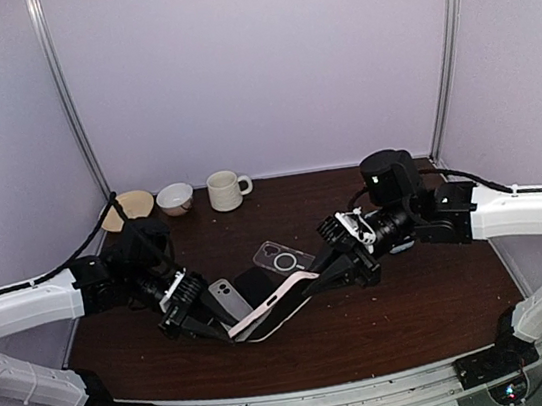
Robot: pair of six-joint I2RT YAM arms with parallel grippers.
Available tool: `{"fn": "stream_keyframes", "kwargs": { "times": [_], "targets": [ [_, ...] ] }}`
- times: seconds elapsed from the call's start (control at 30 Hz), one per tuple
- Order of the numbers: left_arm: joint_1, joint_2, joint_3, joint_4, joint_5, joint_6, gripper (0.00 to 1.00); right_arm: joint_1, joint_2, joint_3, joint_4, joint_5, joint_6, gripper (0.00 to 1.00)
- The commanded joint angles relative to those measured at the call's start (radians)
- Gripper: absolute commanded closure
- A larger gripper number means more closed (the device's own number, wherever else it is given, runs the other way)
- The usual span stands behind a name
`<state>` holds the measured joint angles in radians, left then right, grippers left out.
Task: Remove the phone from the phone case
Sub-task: Remove the top left corner of the phone from the phone case.
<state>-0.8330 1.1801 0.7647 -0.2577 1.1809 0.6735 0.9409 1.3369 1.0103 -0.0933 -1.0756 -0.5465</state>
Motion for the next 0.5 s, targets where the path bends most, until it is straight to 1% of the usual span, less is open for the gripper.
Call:
{"fn": "stream_keyframes", "kwargs": {
  "times": [0.0, 0.17, 0.47],
  "targets": [
    [-0.006, 0.019, 0.03, 0.03, 0.022, 0.023, 0.79, 0.025, 0.011, 0.066, 0.044, -0.133, -0.011, 1.0],
    [-0.008, 0.016, 0.032, 0.019, 0.06, 0.027, 0.8, 0.036, 0.04, 0.094, 0.012, -0.157, -0.038, 1.0],
    [-0.016, 0.017, 0.034, 0.018, 0.065, 0.032, 0.83, 0.057, 0.091, 0.13, -0.004, -0.182, -0.074, 1.0]
  ]
}}
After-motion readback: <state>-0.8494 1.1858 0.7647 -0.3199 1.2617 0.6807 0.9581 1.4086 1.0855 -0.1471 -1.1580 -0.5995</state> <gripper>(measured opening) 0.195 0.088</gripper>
